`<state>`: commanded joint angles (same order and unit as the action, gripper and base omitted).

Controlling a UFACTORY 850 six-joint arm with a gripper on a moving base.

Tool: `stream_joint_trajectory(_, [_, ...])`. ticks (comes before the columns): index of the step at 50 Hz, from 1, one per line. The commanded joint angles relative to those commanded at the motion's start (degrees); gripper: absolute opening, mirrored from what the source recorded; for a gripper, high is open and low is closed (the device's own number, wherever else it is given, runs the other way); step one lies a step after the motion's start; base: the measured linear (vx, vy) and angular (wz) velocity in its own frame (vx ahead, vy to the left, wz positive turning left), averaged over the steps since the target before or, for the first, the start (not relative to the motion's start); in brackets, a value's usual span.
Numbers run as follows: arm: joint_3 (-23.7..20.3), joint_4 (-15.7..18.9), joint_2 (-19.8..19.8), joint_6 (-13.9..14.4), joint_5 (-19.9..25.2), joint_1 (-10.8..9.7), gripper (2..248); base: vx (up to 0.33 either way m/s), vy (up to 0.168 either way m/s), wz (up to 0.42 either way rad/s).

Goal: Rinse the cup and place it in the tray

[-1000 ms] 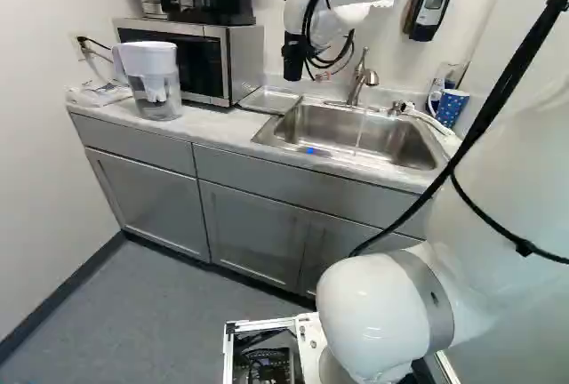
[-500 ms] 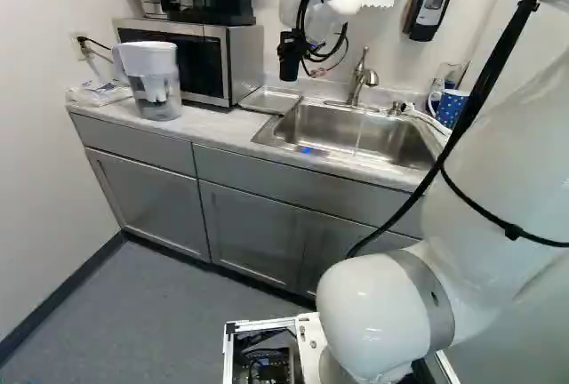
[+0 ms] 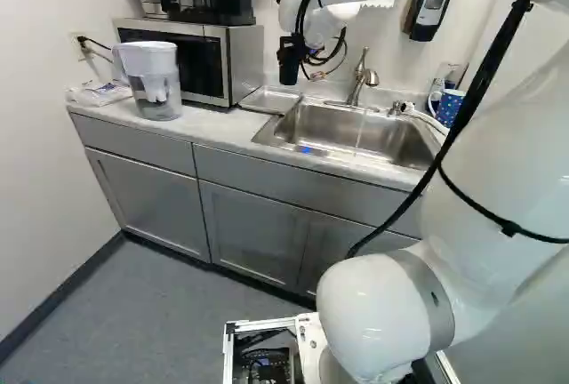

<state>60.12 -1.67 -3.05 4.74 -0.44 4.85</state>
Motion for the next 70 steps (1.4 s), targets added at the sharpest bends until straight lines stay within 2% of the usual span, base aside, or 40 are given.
stream_joint_trajectory(49, [2.22, 0.0, 8.26, 0.0, 0.0, 1.1, 113, 0.0, 0.0, 0.0])
stream_joint_trajectory(70, [1.82, 0.0, 9.71, 0.0, 0.0, 1.1, 113, 0.0, 0.0, 0.0])
